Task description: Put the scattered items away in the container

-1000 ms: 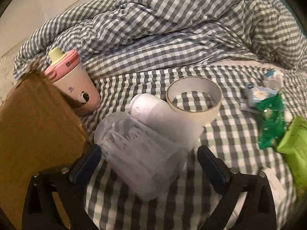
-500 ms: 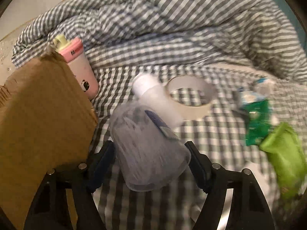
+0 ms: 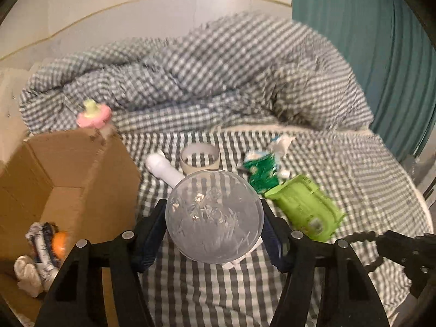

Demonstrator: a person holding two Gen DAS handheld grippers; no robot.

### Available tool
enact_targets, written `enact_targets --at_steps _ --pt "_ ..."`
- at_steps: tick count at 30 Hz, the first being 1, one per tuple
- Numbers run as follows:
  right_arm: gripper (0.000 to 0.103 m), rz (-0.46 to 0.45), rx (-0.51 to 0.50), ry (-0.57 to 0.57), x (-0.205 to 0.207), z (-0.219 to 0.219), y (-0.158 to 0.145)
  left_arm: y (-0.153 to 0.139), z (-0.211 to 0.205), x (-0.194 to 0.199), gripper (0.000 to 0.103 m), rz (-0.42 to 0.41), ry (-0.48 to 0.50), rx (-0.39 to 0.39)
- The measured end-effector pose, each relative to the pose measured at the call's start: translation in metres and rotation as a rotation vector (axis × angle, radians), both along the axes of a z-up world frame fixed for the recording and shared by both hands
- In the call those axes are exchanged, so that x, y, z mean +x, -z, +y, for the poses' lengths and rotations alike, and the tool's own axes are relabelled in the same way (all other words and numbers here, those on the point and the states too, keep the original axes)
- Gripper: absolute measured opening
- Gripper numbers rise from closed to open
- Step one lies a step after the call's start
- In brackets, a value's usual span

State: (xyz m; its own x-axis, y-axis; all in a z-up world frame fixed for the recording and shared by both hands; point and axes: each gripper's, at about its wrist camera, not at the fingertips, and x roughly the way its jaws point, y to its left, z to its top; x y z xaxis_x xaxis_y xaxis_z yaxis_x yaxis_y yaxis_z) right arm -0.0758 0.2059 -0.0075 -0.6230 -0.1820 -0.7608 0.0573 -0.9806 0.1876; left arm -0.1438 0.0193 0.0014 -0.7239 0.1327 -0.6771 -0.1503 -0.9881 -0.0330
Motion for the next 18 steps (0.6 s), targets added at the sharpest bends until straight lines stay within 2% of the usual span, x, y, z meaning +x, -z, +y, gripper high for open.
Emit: enact_targets --at_steps 5,8,13,18 --pt "0.012 0.06 0.012 -0.059 0.019 -0.032 -0.032 -0.039 -0.026 0.027 0.065 0.06 -0.011 0.036" --pt "0.012 0.092 0.014 -0.112 0.022 -0.061 -0.049 -0.056 -0.054 0.04 0.065 0.086 -0.06 0.045" --pt "0.012 0.105 -0.004 -0.241 0.016 -0.129 -0.062 -0.07 -0.124 0.054 0.065 0.087 -0.174 0.049" --pt "0.012 0.106 -0.039 -0.365 0.006 -0.203 -0.07 -0.067 -0.184 0.057 0.065 0.073 -0.289 0.037"
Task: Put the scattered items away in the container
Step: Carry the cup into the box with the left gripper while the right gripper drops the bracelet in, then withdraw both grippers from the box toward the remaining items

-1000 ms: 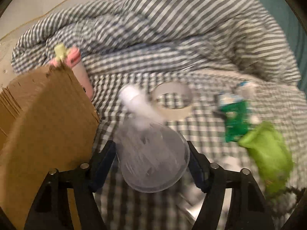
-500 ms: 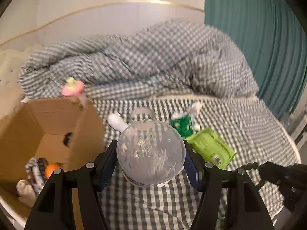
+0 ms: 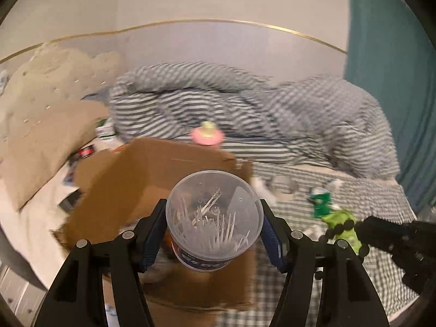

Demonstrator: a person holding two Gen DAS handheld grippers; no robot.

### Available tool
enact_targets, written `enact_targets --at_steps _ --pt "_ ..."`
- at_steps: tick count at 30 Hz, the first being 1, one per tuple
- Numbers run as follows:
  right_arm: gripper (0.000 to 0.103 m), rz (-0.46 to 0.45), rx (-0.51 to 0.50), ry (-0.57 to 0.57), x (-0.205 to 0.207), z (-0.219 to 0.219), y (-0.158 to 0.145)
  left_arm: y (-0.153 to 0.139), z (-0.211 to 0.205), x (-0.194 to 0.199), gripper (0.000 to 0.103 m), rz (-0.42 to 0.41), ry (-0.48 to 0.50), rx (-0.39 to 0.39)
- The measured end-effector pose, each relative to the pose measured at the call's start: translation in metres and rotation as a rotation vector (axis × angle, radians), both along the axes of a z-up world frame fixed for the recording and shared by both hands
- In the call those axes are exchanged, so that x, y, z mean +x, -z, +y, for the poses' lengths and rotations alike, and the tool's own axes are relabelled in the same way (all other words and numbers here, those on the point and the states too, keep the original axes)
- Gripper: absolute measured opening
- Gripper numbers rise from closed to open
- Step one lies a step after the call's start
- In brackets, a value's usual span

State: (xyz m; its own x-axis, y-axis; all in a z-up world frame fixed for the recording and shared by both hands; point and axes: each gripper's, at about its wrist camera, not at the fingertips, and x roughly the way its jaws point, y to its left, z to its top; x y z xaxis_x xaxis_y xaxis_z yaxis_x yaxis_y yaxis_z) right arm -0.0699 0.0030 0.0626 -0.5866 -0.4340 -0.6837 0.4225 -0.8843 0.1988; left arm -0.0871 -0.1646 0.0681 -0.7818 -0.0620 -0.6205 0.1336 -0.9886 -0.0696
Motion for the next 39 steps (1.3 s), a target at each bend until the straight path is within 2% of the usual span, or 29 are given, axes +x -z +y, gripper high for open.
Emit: enact_targets --at_steps 4,8,9,10,11,12,17,23,27,33,39 --pt "0.012 0.017 0.008 -0.072 -0.017 -0.053 -0.01 0.013 -0.035 -0.005 0.065 -0.026 -0.052 0.019" --pt "0.012 -0.003 0.042 -0.068 -0.039 -0.084 0.002 0.03 -0.056 -0.013 0.066 -0.055 -0.071 0.037" --pt "0.023 -0.017 0.042 -0.06 -0.044 -0.087 0.007 0.032 -0.058 -0.014 0.066 -0.054 -0.075 0.034" --pt "0.036 -0.036 0.036 -0.04 -0.048 -0.086 0.013 0.034 -0.059 -0.014 0.072 -0.052 -0.073 0.027" --pt "0.062 -0.048 0.025 -0.02 -0.051 -0.083 0.016 0.036 -0.059 -0.015 0.085 -0.05 -0.072 0.018" --pt "0.067 -0.048 0.009 -0.004 -0.053 -0.079 0.018 0.036 -0.058 -0.013 0.089 -0.048 -0.071 0.011" --pt "0.067 -0.025 0.029 0.068 -0.051 -0.052 0.021 0.035 -0.053 -0.01 0.093 -0.03 -0.047 0.026" --pt "0.067 -0.006 0.063 0.179 -0.037 0.012 0.023 0.036 -0.017 0.0 0.097 -0.035 0.013 0.045" --pt "0.072 -0.014 0.07 0.265 -0.023 0.076 0.029 0.04 0.028 0.01 0.1 -0.035 0.095 0.031" --pt "0.073 -0.054 0.036 0.374 -0.008 0.164 0.042 0.051 0.1 0.016 0.1 -0.051 0.207 0.005" --pt "0.073 -0.068 0.03 0.422 -0.007 0.216 0.047 0.058 0.165 0.015 0.1 -0.049 0.324 -0.023"
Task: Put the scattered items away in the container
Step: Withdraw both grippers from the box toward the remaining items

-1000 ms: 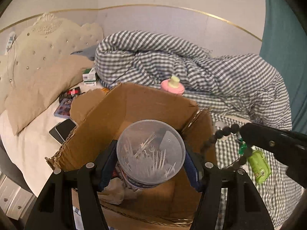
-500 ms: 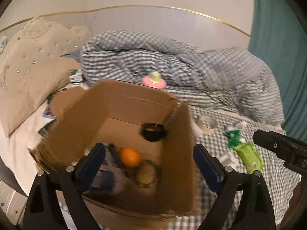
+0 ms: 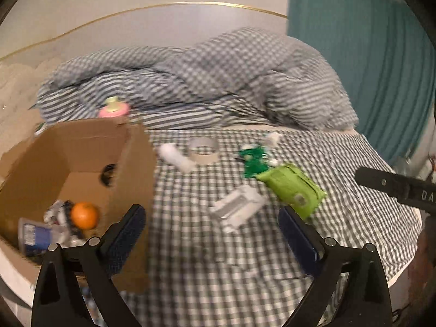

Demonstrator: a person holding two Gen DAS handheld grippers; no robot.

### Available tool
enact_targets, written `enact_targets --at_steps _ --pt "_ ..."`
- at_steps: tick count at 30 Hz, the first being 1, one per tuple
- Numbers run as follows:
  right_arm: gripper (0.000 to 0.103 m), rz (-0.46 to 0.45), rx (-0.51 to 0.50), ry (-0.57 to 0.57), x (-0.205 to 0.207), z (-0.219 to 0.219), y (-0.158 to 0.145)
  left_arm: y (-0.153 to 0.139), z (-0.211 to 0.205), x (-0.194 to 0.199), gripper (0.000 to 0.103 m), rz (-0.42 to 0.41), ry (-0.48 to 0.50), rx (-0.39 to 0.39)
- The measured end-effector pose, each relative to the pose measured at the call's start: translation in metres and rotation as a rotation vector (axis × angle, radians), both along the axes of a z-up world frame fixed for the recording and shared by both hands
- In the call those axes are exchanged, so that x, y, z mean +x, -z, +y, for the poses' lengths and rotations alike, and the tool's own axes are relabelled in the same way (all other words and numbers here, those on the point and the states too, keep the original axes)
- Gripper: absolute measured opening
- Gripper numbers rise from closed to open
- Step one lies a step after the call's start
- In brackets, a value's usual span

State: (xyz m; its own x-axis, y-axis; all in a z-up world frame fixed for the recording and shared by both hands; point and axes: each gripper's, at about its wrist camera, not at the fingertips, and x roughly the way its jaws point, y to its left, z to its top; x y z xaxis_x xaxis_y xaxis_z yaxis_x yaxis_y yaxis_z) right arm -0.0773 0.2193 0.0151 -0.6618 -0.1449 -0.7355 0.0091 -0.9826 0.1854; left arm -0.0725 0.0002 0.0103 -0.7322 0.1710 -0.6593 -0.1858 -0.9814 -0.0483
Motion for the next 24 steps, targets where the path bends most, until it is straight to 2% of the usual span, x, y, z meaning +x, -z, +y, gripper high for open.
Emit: enact_targets --at_steps 3,14,16,17,18,24 --pt "0.073 -0.013 -0.004 0.003 -0.007 0.013 0.009 0.011 0.023 -0.01 0.1 -0.012 0.027 -0.038" --pt "0.073 -0.12 -0.025 -0.039 -0.062 0.024 0.068 0.071 0.059 -0.065 0.1 -0.106 0.094 -0.053" --pt "0.077 -0.14 -0.049 -0.07 -0.073 0.023 0.079 0.082 0.063 -0.073 0.1 -0.114 0.115 -0.057" --pt "0.083 -0.144 -0.06 -0.079 -0.078 0.022 0.083 0.087 0.065 -0.077 0.1 -0.121 0.126 -0.058" --pt "0.085 -0.145 -0.065 -0.081 -0.082 0.022 0.087 0.095 0.067 -0.082 0.1 -0.133 0.147 -0.054" --pt "0.088 -0.157 -0.023 -0.069 -0.107 0.023 0.102 0.122 0.07 -0.106 0.1 -0.165 0.181 -0.064"
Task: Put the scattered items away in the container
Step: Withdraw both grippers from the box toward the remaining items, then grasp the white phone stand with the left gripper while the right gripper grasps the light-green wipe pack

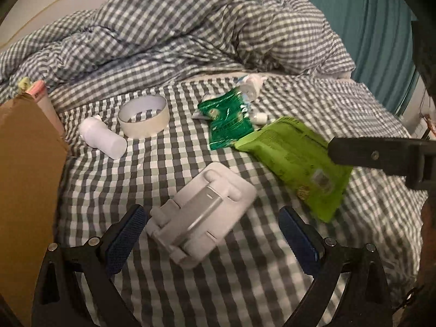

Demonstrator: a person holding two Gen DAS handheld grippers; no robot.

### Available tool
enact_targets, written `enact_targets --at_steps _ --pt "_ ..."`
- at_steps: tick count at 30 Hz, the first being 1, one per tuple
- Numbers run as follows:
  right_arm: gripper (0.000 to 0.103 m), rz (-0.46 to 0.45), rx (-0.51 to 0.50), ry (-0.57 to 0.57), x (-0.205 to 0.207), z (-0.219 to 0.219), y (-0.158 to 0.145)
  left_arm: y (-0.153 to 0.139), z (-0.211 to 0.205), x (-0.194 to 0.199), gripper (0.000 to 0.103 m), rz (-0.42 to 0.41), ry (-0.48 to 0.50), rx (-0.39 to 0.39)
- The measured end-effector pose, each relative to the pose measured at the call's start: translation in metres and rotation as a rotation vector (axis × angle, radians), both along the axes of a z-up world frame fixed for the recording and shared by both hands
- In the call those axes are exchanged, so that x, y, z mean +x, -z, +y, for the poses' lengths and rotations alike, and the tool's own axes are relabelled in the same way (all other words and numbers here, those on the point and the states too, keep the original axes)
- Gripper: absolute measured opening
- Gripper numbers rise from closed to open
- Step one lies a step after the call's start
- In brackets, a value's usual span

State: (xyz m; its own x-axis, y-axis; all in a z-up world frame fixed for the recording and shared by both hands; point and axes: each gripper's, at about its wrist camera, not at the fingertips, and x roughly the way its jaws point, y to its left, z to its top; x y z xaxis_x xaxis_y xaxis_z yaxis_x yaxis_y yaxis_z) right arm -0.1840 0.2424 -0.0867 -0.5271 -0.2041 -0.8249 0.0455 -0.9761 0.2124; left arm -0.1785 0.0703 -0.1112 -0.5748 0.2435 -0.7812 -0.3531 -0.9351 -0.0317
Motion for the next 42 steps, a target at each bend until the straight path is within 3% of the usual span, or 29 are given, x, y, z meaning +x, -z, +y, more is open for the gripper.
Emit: enact_targets --at_steps 6,9,14,20,23,28,42 --pt "0.088 -0.044 0.009 -0.02 -0.023 -0.002 0.021 0.023 0.001 -0.018 0.1 -0.032 0.013 0.008" --pt "0.094 -0.048 0.035 -0.029 -0.029 -0.005 0.029 0.03 0.003 -0.019 0.101 -0.007 0.007 -0.015" --pt "0.098 -0.045 0.088 -0.025 -0.039 -0.007 0.037 0.045 -0.002 -0.031 0.103 -0.089 0.006 0.022" --pt "0.1 -0.149 0.079 0.005 -0.057 0.0 0.073 0.047 0.0 -0.031 0.103 -0.085 0.012 0.019" --pt "0.085 -0.137 0.096 0.025 -0.051 0.0 0.067 0.044 -0.002 -0.03 0.095 -0.077 0.013 0.029" --pt "0.081 -0.126 0.112 0.056 -0.034 0.003 0.057 0.038 -0.013 -0.025 0.073 -0.085 -0.004 0.088" --pt "0.08 -0.051 0.096 0.077 0.02 0.001 0.012 0.009 -0.018 0.005 0.067 -0.082 -0.016 0.133"
